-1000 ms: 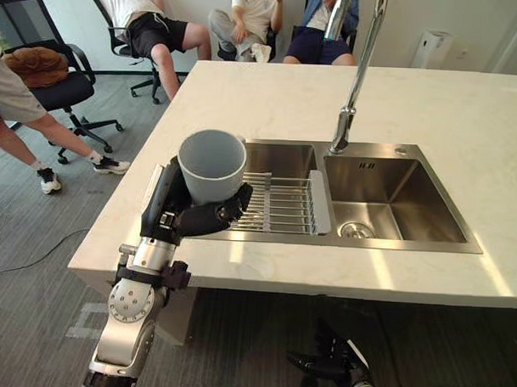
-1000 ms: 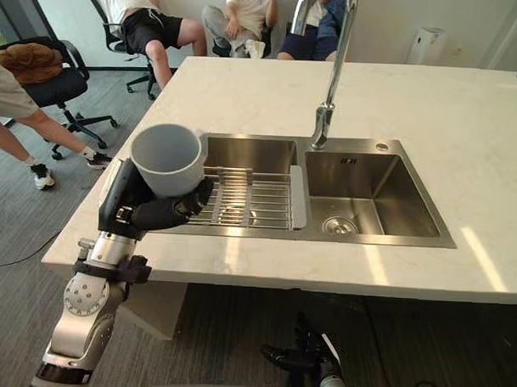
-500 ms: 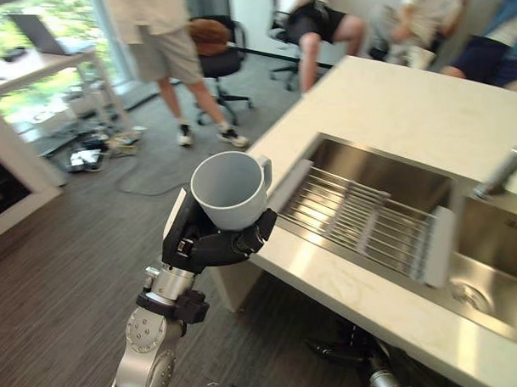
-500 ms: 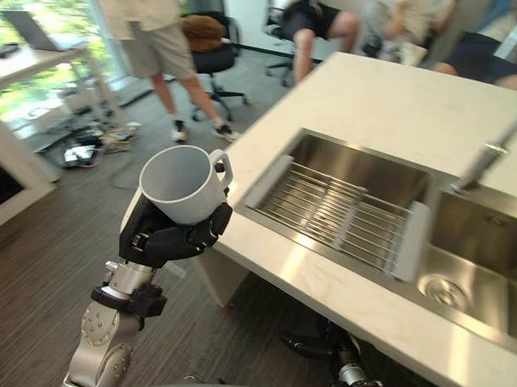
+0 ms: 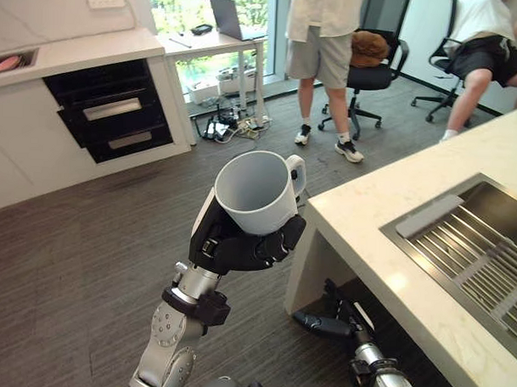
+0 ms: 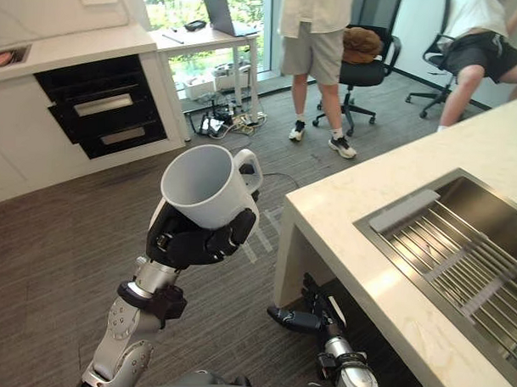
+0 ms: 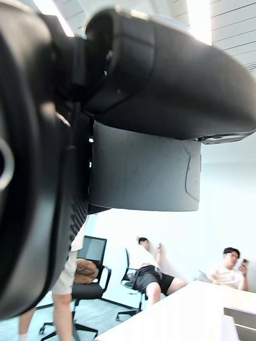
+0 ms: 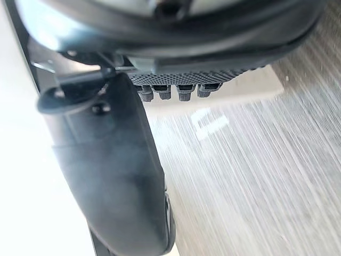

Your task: Walk over to the sink, pick up the cup, carry it to the dishwasher, place the cup inside the dishwasher, then close the dishwasher door

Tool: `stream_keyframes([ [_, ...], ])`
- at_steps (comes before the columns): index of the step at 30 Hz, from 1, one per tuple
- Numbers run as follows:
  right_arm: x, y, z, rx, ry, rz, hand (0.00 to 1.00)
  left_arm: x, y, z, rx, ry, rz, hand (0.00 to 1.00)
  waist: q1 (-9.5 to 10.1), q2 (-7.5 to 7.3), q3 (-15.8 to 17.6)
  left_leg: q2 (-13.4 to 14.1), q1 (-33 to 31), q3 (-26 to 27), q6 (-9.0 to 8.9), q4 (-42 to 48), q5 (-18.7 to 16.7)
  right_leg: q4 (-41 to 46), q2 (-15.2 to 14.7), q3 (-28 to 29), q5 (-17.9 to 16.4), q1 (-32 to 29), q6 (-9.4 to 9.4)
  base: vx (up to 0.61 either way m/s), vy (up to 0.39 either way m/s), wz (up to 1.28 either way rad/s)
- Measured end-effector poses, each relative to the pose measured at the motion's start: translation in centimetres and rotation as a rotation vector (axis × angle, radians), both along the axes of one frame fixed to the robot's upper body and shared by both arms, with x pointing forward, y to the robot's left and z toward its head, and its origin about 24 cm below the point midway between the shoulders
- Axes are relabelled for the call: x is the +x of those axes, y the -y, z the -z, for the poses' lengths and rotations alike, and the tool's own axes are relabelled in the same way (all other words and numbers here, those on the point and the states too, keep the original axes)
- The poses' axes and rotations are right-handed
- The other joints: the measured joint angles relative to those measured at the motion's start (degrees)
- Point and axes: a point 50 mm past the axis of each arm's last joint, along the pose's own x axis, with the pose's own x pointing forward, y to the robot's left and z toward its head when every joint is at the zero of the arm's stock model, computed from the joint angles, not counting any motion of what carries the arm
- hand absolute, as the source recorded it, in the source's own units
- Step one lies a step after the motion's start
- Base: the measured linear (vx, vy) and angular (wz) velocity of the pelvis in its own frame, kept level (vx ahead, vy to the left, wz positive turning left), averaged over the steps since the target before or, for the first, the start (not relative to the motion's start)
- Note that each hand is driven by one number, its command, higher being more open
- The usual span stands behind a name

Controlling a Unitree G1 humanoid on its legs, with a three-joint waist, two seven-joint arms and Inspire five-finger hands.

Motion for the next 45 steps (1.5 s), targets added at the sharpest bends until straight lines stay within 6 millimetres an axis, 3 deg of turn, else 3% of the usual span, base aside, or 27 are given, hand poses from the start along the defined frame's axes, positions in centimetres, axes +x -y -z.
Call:
stream_keyframes([
  [2, -0.1, -0.7, 0.1, 0.005, -0.005, -0.039, 1.00, 0.1, 0.3, 0.7, 0.014, -0.048, -0.020, 0.00, -0.18, 0.18, -0.17, -0.55, -0.05, -1.97, -0.12, -1.10, 0.30, -7.66, 5.12, 3.60, -0.53, -1.70, -0.31, 0.07, 0.027, 0.40],
  [5, -0.1, -1.4, 0.0, 0.017, 0.002, -0.075, 1.00, -0.2, 1.1, 1.7, 0.029, -0.102, 0.014, 0.00, -0.63, 0.27, -0.39, -1.30, -0.33, -5.89, 0.33, -2.62, 0.95, -12.17, 10.30, 9.22, -0.36, -5.46, -0.24, 0.12, 0.006, 0.63],
  [8, -0.5, -1.7, -0.1, 0.026, 0.000, -0.090, 1.00, -0.8, 1.1, 3.0, 0.056, -0.149, 0.019, 0.00, -0.84, 0.35, -0.44, -2.47, 0.89, -9.83, 0.20, -2.83, 0.89, -13.79, 11.46, 10.01, 0.94, -6.21, -1.96, 0.21, -0.025, 0.83],
  [11, -0.5, -2.0, -0.3, 0.026, 0.008, -0.125, 1.00, -1.7, 0.4, 4.2, 0.055, -0.209, -0.015, 0.00, -0.41, 0.74, -1.84, -3.39, 1.50, -13.74, -1.62, -1.54, -0.13, -15.43, 12.31, 9.29, 2.81, -3.84, -3.64, 0.25, -0.070, 0.73],
  [12, -0.4, -2.0, -0.4, 0.024, 0.015, -0.128, 1.00, -1.8, 0.4, 4.3, 0.053, -0.214, -0.020, 0.00, -0.34, 1.04, -1.94, -2.99, 1.07, -13.12, -1.79, -0.28, -0.22, -16.17, 12.22, 8.73, 3.02, -2.93, -3.70, 0.27, -0.069, 0.79],
  [13, 0.0, -2.0, -0.6, 0.021, 0.026, -0.131, 1.00, -2.0, 0.2, 4.5, 0.048, -0.224, -0.032, 0.00, -0.24, 1.57, -2.42, -1.81, -0.57, -9.30, -1.87, 2.90, -0.25, -17.79, 12.01, 6.89, 3.84, -1.41, -3.22, 0.14, -0.027, 0.63],
  [16, 0.9, -1.7, -1.0, 0.005, 0.053, -0.137, 1.00, -2.0, 0.0, 4.3, 0.044, -0.207, -0.029, 0.00, -0.25, 1.13, -2.84, 0.37, -2.39, -2.48, -4.81, 6.35, -1.21, -21.77, 11.04, 3.78, 4.68, 1.26, -3.65, 0.14, -0.036, 0.61],
  [17, 1.2, -1.6, -1.1, -0.001, 0.062, -0.127, 1.00, -1.9, 0.1, 4.1, 0.044, -0.186, -0.004, 0.00, -0.21, 1.55, -3.34, 4.40, -2.85, 2.12, -4.88, 8.02, -3.94, -22.48, 10.66, 2.38, 4.84, 1.94, -3.88, 0.12, -0.043, 0.60],
  [18, 1.4, -1.3, -1.3, -0.016, 0.069, -0.110, 1.00, -2.0, 0.3, 4.1, 0.033, -0.176, 0.023, 0.00, -0.65, 1.45, -3.29, 8.67, -2.40, 4.30, -7.05, 5.32, -3.73, -22.28, 10.63, 1.00, 4.82, 2.26, -3.86, 0.11, -0.022, 0.60],
  [19, 1.5, -1.0, -1.3, -0.024, 0.069, -0.103, 1.00, -2.0, 0.5, 4.0, 0.031, -0.171, 0.035, 0.00, -0.80, 2.02, -3.64, 10.74, -1.41, 5.76, -8.07, 1.33, -0.89, -22.22, 10.85, 0.31, 4.73, 2.56, -3.72, 0.06, 0.044, 0.55],
  [20, 1.4, -0.7, -1.2, -0.033, 0.063, -0.083, 1.00, -2.1, 0.7, 4.2, 0.030, -0.171, 0.055, 0.00, -0.87, 1.82, -3.89, 9.72, 0.26, 7.06, -7.19, -0.80, 1.03, -22.16, 9.59, 0.07, 4.54, 3.37, -3.19, 0.08, 0.104, 0.36],
  [25, 1.4, -1.6, -1.1, -0.006, 0.066, -0.077, 1.00, -2.4, 0.6, 4.5, 0.020, -0.180, 0.072, 0.00, -0.97, 0.78, -4.93, 6.90, 1.75, 5.88, -6.98, -5.06, 2.11, -24.02, 8.38, -0.27, 4.74, 4.75, -3.02, 0.07, 0.063, 0.18],
  [35, 1.3, -1.9, -1.0, -0.006, 0.060, -0.093, 1.00, -2.5, 0.7, 5.0, 0.022, -0.216, 0.063, 0.00, -0.98, -0.29, -5.45, 6.62, 5.13, 5.33, -8.02, -10.35, 4.97, -25.98, 9.60, 0.75, 6.63, 7.02, -3.61, -0.01, -0.015, 0.03],
  [40, 1.0, -1.9, -1.0, -0.003, 0.052, -0.109, 1.00, -2.4, 0.5, 5.0, 0.036, -0.219, 0.026, 0.00, -1.01, -0.55, -5.41, 6.64, 3.16, 2.49, -7.92, -7.77, 5.20, -27.43, 9.58, -0.76, 7.31, 8.30, -3.22, -0.07, -0.033, 0.25],
  [43, 1.0, -1.7, -1.0, -0.011, 0.053, -0.134, 1.00, -2.3, 0.5, 4.6, 0.022, -0.211, 0.012, 0.00, -0.56, -0.61, -5.18, 7.05, -3.16, -1.29, -9.15, -0.71, 4.29, -27.88, 8.85, -4.42, 7.32, 8.24, -3.13, -0.11, -0.012, 0.85],
  [44, 1.1, -1.5, -1.1, -0.017, 0.057, -0.152, 1.00, -2.2, 0.4, 4.1, 0.009, -0.194, 0.005, 0.00, 0.13, -0.74, -4.79, 9.61, -4.80, 2.51, -7.36, 3.73, -0.90, -28.44, 8.38, -6.87, 7.23, 8.30, -2.80, -0.12, 0.054, 0.67],
  [45, 1.2, -1.5, -1.1, -0.020, 0.058, -0.154, 1.00, -2.1, 0.4, 3.9, 0.002, -0.183, 0.002, 0.00, 0.56, -0.61, -4.70, 11.77, -5.87, 4.53, -6.38, 7.76, -2.44, -28.42, 8.21, -7.65, 7.19, 8.37, -2.29, -0.13, 0.126, 0.67],
])
